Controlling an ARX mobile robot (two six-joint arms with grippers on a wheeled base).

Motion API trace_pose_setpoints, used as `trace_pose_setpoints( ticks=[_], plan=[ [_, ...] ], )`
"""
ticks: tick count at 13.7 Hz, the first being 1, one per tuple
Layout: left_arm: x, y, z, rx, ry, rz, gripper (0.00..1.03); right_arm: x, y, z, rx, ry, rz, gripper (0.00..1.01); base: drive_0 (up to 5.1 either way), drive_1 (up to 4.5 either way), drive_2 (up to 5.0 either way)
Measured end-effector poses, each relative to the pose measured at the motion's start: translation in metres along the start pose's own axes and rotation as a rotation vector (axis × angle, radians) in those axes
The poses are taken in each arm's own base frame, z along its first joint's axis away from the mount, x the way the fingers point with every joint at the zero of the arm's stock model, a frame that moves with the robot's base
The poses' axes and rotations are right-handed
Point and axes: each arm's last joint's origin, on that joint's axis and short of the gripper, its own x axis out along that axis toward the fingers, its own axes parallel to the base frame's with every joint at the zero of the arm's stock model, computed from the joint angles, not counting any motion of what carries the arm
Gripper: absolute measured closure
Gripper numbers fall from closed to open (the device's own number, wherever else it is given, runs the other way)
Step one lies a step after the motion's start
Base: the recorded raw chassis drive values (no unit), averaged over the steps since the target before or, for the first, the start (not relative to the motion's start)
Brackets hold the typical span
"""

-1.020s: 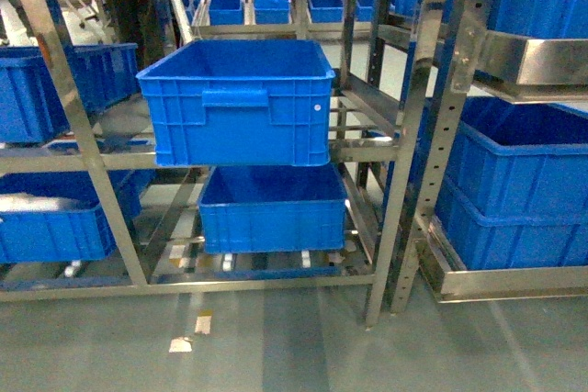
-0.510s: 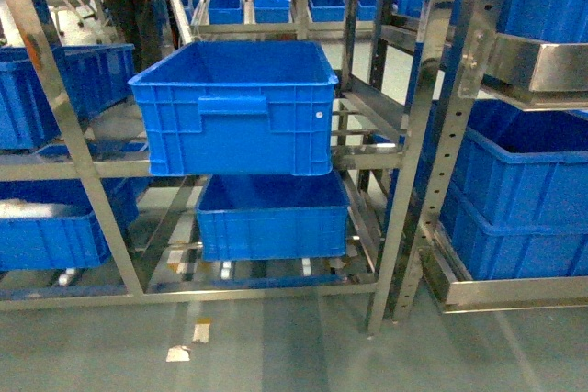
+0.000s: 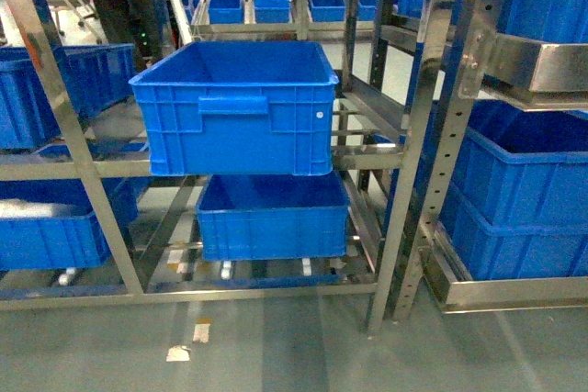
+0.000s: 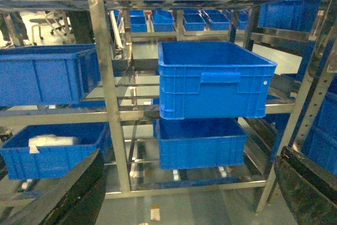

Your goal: Pick red block from blue box to shelf

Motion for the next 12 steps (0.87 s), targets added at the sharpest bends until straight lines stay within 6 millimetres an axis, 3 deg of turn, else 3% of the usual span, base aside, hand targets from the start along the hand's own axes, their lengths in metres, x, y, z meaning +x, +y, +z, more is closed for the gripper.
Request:
trace_pose_setpoints(
  ticks=[8,12],
  plan=[
    [0.0,0.0,0.0,0.0,0.0,0.0,0.05,0.0,0.0,0.0,0.0,0.0,0.0,0.73,0.0,0.0,0.0],
    [0.0,0.0,0.0002,0.0,-0.002,0.0,0.05,-0.0008,0.0,0.0007,0.0,-0.006,0.001,0.73,-0.1,4.25,-4.4]
  ],
)
